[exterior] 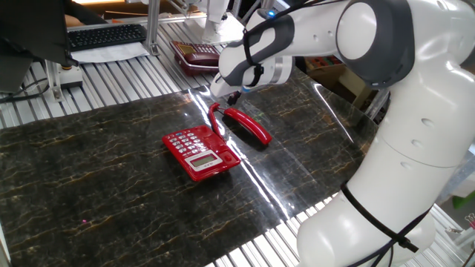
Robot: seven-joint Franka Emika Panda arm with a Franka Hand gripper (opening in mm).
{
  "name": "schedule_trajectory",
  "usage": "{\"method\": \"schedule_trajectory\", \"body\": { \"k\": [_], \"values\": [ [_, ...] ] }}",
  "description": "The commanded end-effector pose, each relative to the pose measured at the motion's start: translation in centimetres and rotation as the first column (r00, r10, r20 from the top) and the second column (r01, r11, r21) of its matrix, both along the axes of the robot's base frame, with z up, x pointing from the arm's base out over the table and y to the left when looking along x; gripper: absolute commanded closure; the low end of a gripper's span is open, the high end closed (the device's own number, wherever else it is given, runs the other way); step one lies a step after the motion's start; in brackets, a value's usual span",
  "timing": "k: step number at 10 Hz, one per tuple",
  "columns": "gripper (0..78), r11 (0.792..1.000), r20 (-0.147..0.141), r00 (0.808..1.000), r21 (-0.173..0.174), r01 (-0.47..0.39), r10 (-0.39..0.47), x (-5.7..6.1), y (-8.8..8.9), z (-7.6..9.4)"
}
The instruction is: Place the handset of the telephone on the corresponding phone cradle
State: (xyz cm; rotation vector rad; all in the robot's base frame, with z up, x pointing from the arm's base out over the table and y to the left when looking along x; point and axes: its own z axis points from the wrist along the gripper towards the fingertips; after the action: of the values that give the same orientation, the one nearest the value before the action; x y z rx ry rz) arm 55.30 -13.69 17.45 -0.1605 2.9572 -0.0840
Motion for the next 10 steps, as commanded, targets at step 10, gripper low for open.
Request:
{"method": "schedule_trajectory", "body": {
  "k": [10],
  "values": [
    [77.6, 0.992, -0.174, 0.976, 0.002, 0.129, -0.127, 0.14, -0.09, 0.18]
  ]
}}
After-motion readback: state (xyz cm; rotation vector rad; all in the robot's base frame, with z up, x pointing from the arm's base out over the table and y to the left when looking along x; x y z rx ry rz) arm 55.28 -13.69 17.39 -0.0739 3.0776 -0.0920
